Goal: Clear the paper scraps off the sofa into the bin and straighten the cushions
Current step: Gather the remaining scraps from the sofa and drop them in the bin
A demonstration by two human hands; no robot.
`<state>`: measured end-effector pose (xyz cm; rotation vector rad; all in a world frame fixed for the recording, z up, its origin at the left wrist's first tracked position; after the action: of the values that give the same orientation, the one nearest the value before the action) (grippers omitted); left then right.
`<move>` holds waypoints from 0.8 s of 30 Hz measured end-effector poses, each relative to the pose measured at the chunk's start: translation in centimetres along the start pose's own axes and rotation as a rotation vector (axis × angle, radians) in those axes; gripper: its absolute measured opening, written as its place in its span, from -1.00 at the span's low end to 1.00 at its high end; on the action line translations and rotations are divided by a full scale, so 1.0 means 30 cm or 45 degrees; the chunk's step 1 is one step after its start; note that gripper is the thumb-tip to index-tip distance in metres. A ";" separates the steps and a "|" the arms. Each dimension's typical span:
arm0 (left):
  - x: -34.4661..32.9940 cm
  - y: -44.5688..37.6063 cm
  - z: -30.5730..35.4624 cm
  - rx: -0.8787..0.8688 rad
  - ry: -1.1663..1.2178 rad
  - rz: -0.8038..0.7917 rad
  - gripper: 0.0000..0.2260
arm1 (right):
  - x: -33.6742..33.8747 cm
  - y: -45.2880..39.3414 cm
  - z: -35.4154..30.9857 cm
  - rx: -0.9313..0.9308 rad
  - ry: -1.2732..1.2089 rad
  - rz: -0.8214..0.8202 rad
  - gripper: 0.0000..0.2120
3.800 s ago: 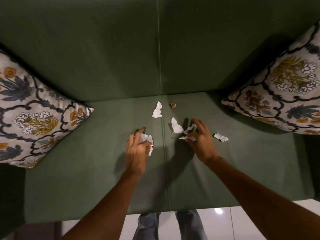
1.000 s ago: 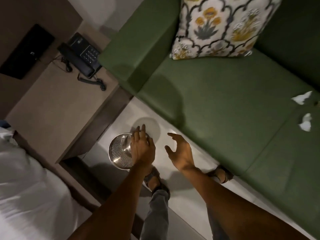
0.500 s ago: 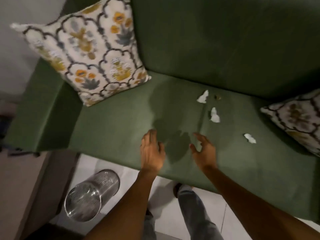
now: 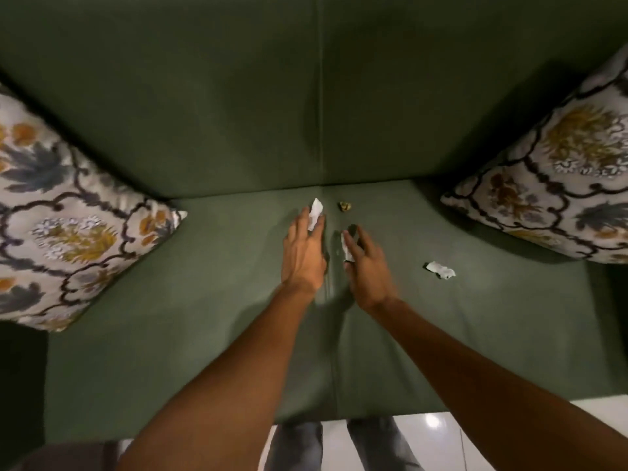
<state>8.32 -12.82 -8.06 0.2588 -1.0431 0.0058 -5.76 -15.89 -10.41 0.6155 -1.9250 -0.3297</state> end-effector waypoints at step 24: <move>-0.047 -0.260 0.088 -0.309 -0.025 0.142 -0.85 | 0.215 0.101 0.496 -0.383 -0.174 0.293 -0.86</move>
<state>6.33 -20.77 -9.65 -0.0200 -1.0660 -0.0226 -22.16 -17.64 -10.26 0.1753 -2.0016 -0.5125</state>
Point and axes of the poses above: each hand's wrist, its own y-axis away from the middle knuckle, its own x-axis out of the back of the hand, z = x × y, the point moved 4 cm from there along -y, towards the middle knuckle, and after that the axes turned 15 degrees about -x, right-handed, at the moved point
